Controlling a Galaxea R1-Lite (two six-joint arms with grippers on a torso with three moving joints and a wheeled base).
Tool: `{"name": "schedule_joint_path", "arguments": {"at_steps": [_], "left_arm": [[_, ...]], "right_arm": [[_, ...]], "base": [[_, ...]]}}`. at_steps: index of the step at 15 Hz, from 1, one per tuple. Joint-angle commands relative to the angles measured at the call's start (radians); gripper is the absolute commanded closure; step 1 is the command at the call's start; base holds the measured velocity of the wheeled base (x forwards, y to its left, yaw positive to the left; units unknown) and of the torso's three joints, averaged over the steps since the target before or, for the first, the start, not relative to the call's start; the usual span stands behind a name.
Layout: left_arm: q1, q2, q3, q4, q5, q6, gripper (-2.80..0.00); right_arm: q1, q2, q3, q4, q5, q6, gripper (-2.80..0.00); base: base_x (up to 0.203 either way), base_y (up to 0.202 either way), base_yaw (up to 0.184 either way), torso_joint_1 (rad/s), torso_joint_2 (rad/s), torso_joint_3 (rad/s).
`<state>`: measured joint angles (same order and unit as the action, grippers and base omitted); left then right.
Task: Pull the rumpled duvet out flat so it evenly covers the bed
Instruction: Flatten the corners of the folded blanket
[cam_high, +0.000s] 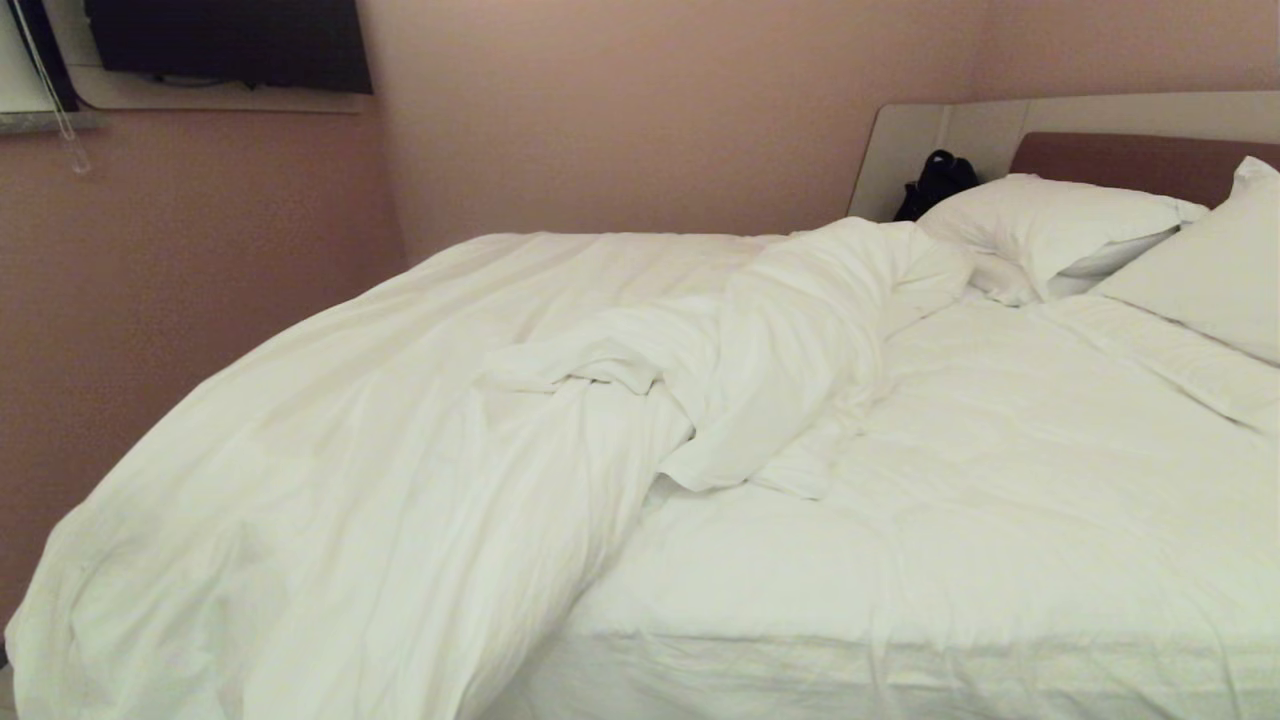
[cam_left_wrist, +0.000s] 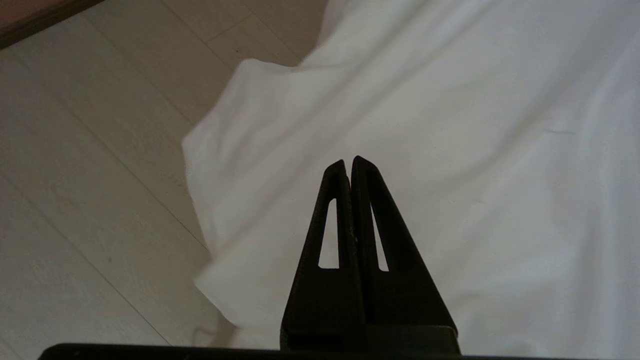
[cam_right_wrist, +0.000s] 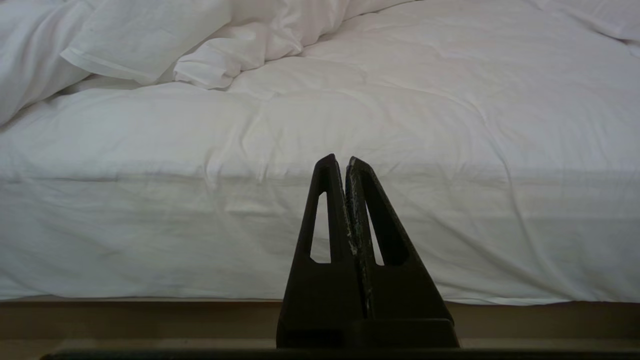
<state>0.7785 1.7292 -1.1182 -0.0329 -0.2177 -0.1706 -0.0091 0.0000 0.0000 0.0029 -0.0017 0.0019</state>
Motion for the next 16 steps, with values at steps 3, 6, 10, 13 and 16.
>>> {"name": "schedule_joint_path", "arguments": {"at_steps": [3,6,10,13,16], "left_arm": [[0.182,0.261,-0.068,-0.037,-0.331,0.227,0.00],[0.242,0.400,-0.072,-0.071,-0.470,0.438,0.00],[0.255,0.507,-0.109,-0.078,-0.582,0.539,0.00],[0.254,0.576,-0.192,-0.073,-0.585,0.535,0.00],[0.254,0.593,-0.223,-0.064,-0.614,0.533,0.00]], "right_arm": [[0.000,0.000,0.000,0.000,0.000,0.000,0.00],[0.000,0.000,0.000,0.000,0.000,0.000,0.00],[0.000,0.000,0.000,0.000,0.000,0.000,0.00],[0.000,0.000,0.000,0.000,0.000,0.000,0.00],[0.000,0.000,0.000,0.000,0.000,0.000,0.00]], "base": [[0.000,0.000,0.000,0.000,0.00,0.000],[0.000,0.000,0.000,0.000,0.00,0.000],[0.000,0.000,0.000,0.000,0.00,0.000],[0.000,0.000,0.000,0.000,0.00,0.000],[0.000,0.000,0.000,0.000,0.00,0.000]]}}
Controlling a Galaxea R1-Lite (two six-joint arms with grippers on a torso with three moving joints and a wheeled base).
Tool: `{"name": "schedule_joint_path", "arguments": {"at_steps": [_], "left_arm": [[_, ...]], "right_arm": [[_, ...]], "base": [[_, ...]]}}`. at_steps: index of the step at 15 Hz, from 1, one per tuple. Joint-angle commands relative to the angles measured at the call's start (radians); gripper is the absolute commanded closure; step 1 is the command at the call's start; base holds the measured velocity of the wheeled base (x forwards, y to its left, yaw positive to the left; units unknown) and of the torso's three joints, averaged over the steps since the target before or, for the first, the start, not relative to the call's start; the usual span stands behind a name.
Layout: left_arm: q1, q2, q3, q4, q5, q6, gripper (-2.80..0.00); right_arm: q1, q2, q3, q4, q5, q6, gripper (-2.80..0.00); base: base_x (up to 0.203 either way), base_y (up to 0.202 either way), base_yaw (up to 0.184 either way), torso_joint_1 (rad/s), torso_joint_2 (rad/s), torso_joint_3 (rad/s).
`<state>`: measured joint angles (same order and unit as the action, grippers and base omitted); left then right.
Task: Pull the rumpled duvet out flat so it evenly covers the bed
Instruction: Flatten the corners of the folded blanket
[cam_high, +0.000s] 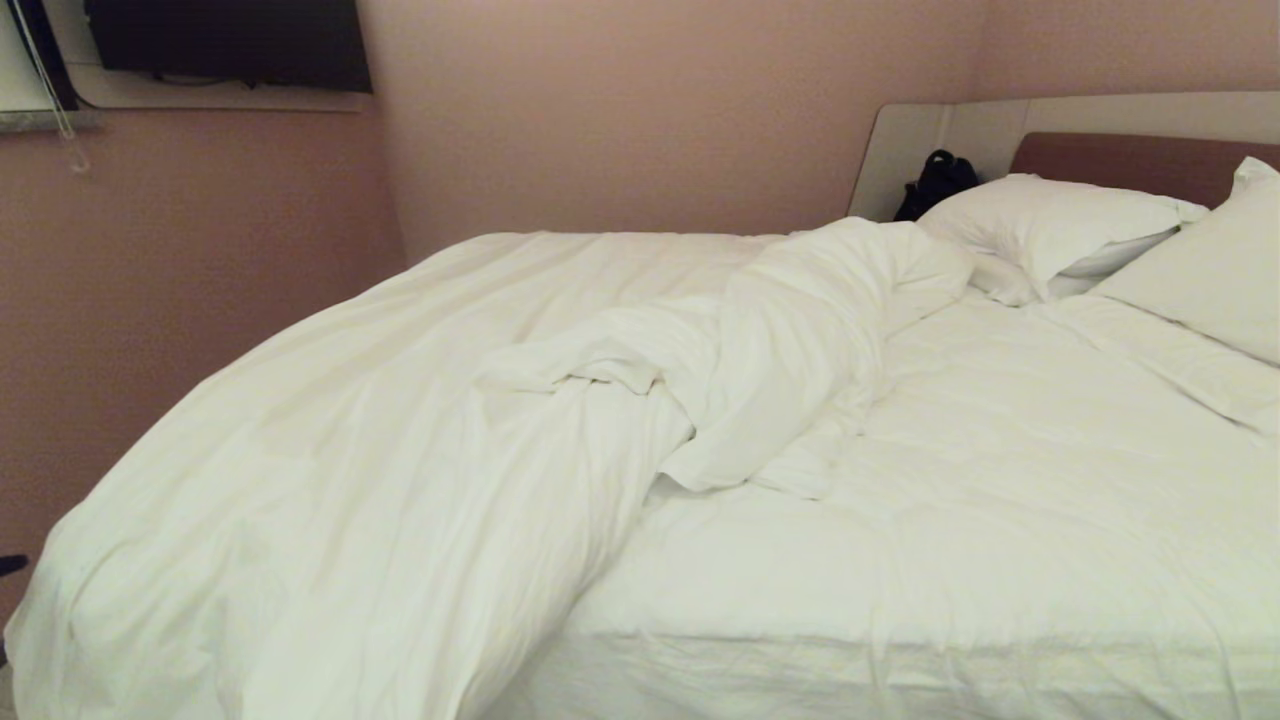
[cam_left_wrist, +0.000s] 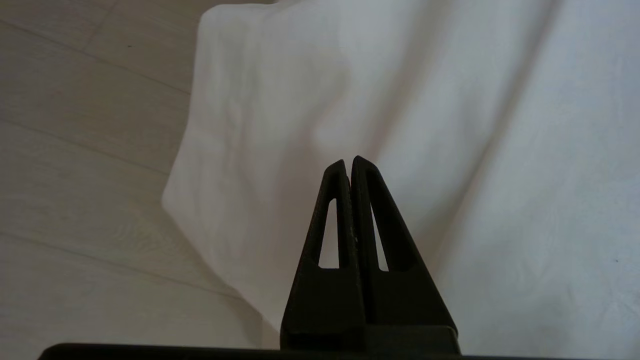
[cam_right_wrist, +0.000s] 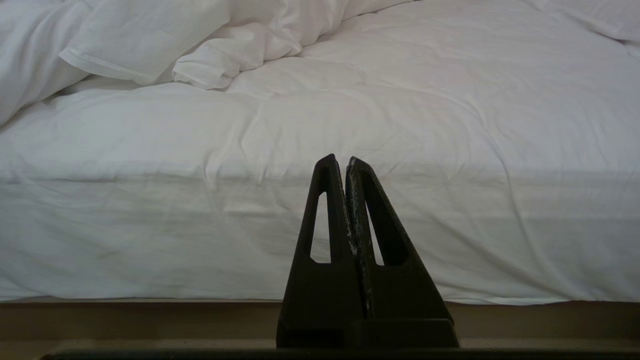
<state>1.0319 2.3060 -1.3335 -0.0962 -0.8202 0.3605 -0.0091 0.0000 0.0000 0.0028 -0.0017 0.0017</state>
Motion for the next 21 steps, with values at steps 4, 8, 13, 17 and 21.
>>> {"name": "schedule_joint_path", "arguments": {"at_steps": [4,8,13,17,21], "left_arm": [[-0.023,0.019,-0.013,-0.002,-0.040,0.003,0.00],[-0.029,-0.002,0.001,0.000,-0.098,0.004,-2.80],[-0.026,-0.008,-0.003,-0.013,-0.134,0.009,-2.80],[-0.031,0.010,0.001,0.001,-0.161,0.080,-2.80],[-0.103,0.049,-0.023,0.000,-0.168,0.082,-2.80]], "right_arm": [[0.000,0.000,0.000,0.000,0.000,0.000,0.00],[0.000,0.000,0.000,0.000,0.000,0.000,0.00],[0.000,0.000,0.000,0.000,0.000,0.000,0.00],[0.000,0.000,0.000,0.000,0.000,0.000,0.00],[0.000,0.000,0.000,0.000,0.000,0.000,0.00]], "base": [[0.000,0.000,0.000,0.000,0.00,0.000],[0.000,0.000,0.000,0.000,0.00,0.000],[0.000,0.000,0.000,0.000,0.00,0.000],[0.000,0.000,0.000,0.000,0.00,0.000],[0.000,0.000,0.000,0.000,0.00,0.000]]}}
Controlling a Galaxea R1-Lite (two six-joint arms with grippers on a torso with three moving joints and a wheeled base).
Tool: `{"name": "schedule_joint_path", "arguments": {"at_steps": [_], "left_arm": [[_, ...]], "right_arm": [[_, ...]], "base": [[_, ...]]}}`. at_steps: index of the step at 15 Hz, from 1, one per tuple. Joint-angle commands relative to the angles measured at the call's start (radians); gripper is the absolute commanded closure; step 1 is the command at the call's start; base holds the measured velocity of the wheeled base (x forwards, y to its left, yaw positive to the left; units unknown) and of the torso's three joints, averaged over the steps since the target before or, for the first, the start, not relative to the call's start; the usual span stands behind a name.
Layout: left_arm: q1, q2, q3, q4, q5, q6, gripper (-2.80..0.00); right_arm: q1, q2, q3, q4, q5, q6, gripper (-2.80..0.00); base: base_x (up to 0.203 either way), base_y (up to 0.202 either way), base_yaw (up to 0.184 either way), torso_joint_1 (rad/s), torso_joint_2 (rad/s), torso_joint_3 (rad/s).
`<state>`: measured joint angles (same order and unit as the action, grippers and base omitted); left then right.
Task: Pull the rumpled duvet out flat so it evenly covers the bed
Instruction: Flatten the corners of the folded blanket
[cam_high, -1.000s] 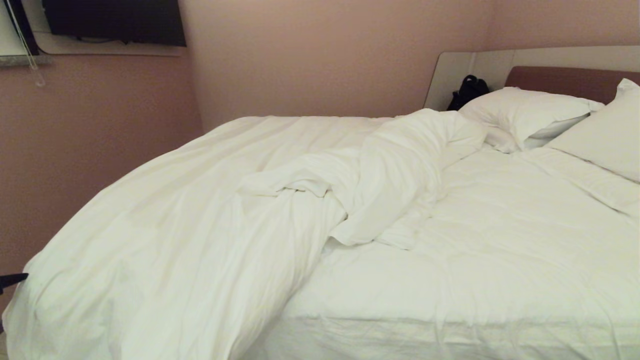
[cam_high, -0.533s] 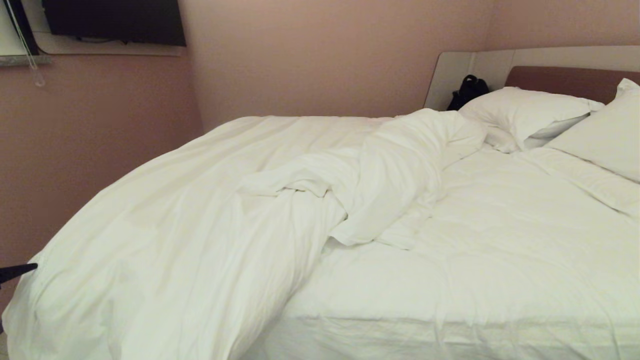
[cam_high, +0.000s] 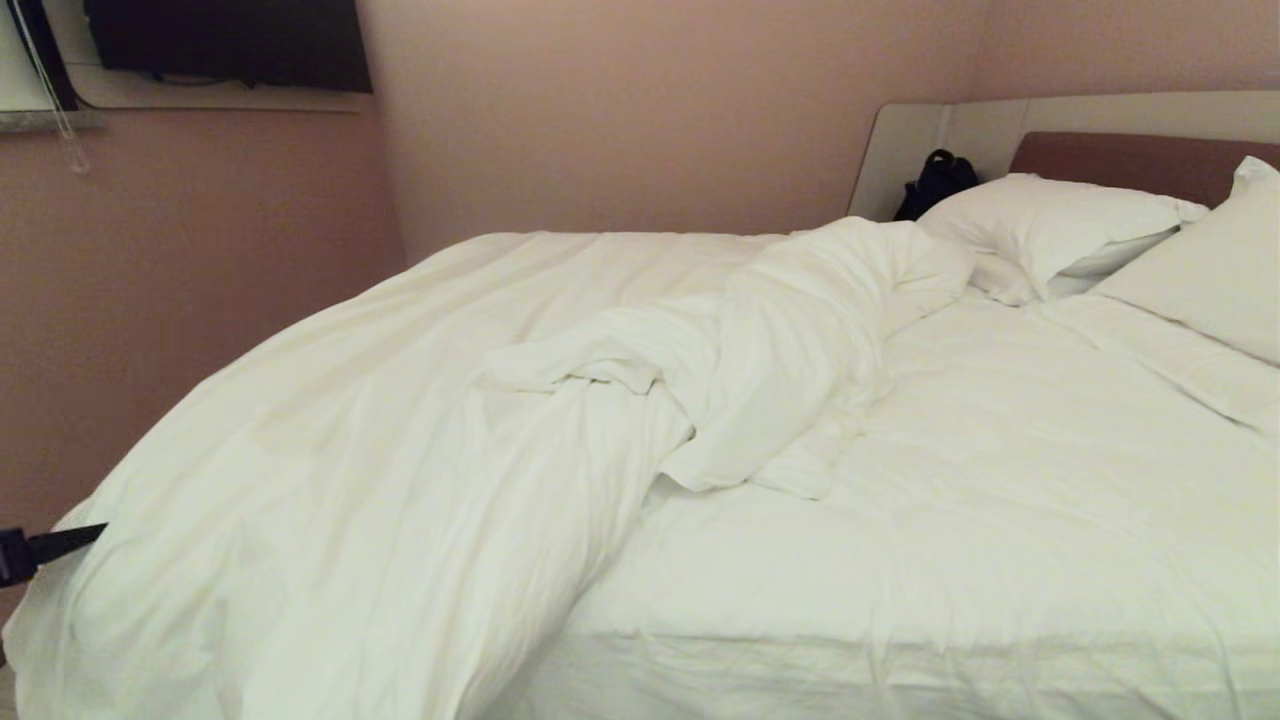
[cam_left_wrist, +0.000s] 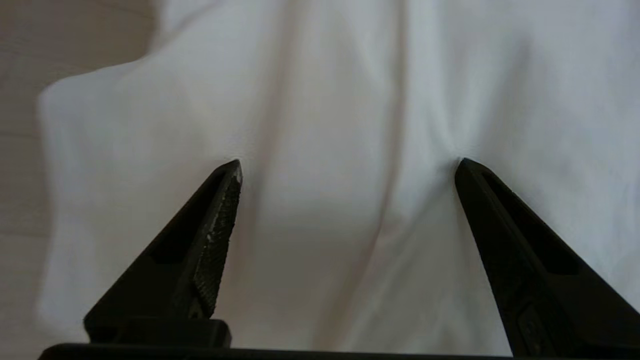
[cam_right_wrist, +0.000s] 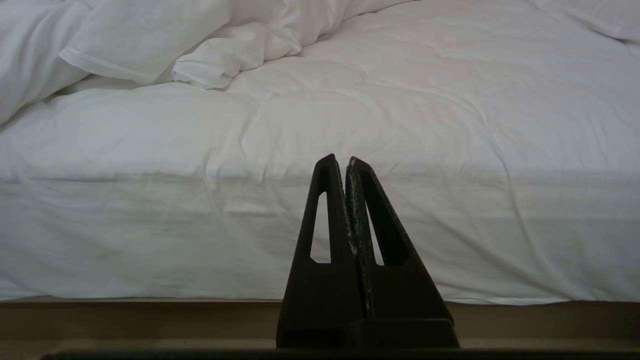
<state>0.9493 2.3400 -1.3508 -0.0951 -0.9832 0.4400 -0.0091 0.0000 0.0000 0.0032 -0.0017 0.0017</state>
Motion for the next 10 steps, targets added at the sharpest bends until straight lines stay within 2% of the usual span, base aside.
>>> {"name": "schedule_joint_path", "arguments": {"at_steps": [1,4,9,10], "left_arm": [[-0.037,0.021,-0.013,0.000,-0.005,0.000,-2.80],[-0.085,0.046,-0.034,0.002,0.005,-0.007,-2.80],[-0.092,0.053,-0.042,0.002,0.011,-0.006,-2.80],[-0.092,0.055,-0.042,0.000,0.012,-0.006,0.00]], "right_arm": [[0.000,0.000,0.000,0.000,0.000,0.000,0.00],[0.000,0.000,0.000,0.000,0.000,0.000,0.00],[0.000,0.000,0.000,0.000,0.000,0.000,0.00],[0.000,0.000,0.000,0.000,0.000,0.000,0.00]], "base": [[0.000,0.000,0.000,0.000,0.00,0.000],[0.000,0.000,0.000,0.000,0.00,0.000],[0.000,0.000,0.000,0.000,0.00,0.000],[0.000,0.000,0.000,0.000,0.00,0.000]]}}
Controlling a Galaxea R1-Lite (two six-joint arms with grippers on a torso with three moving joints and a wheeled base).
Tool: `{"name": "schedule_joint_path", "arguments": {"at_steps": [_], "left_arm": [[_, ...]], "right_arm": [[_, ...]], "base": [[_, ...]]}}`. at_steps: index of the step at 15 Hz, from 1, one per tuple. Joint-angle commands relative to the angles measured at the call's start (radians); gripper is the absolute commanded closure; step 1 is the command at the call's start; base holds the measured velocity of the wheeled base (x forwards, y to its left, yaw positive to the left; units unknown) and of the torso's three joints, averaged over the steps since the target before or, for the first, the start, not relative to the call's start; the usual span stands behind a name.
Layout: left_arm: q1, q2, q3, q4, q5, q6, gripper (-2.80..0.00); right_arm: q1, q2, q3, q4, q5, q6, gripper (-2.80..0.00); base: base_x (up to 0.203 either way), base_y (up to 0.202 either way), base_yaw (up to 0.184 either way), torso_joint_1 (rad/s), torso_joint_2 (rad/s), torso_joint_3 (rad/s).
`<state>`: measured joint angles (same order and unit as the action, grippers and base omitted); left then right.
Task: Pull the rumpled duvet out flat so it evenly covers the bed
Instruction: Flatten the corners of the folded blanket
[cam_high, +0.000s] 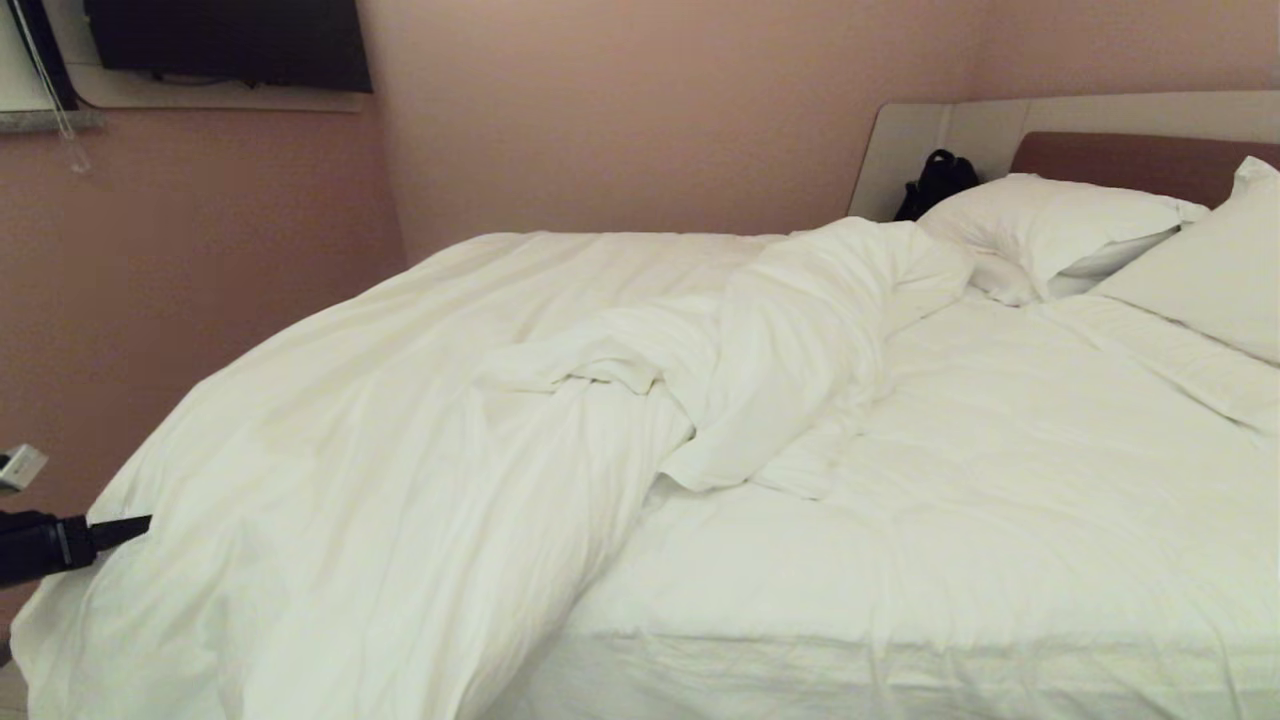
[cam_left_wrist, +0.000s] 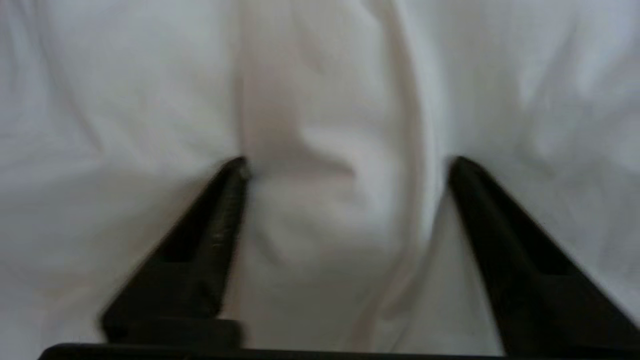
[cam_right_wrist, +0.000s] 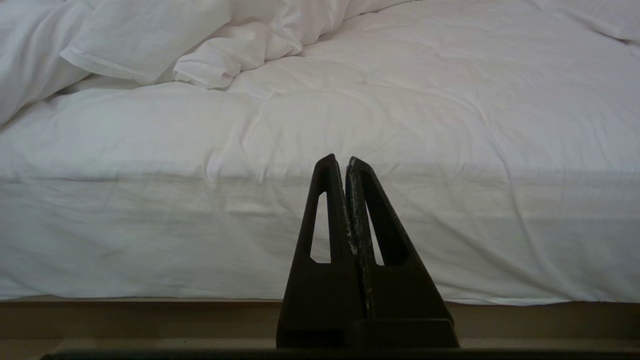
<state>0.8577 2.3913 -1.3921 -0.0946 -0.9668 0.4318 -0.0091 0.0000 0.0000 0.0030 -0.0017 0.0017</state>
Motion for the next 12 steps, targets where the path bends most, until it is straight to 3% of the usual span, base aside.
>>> {"name": "schedule_joint_path", "arguments": {"at_steps": [1,8,12], "left_arm": [[0.000,0.006,-0.002,-0.001,-0.004,0.002,0.00],[0.000,0.016,-0.020,-0.002,0.006,0.004,0.00],[0.048,0.036,-0.087,-0.007,0.094,0.002,0.00]], "right_arm": [[0.000,0.000,0.000,0.000,0.000,0.000,0.00],[0.000,0.000,0.000,0.000,0.000,0.000,0.00],[0.000,0.000,0.000,0.000,0.000,0.000,0.00]], "base": [[0.000,0.000,0.000,0.000,0.00,0.000],[0.000,0.000,0.000,0.000,0.00,0.000],[0.000,0.000,0.000,0.000,0.00,0.000]]}}
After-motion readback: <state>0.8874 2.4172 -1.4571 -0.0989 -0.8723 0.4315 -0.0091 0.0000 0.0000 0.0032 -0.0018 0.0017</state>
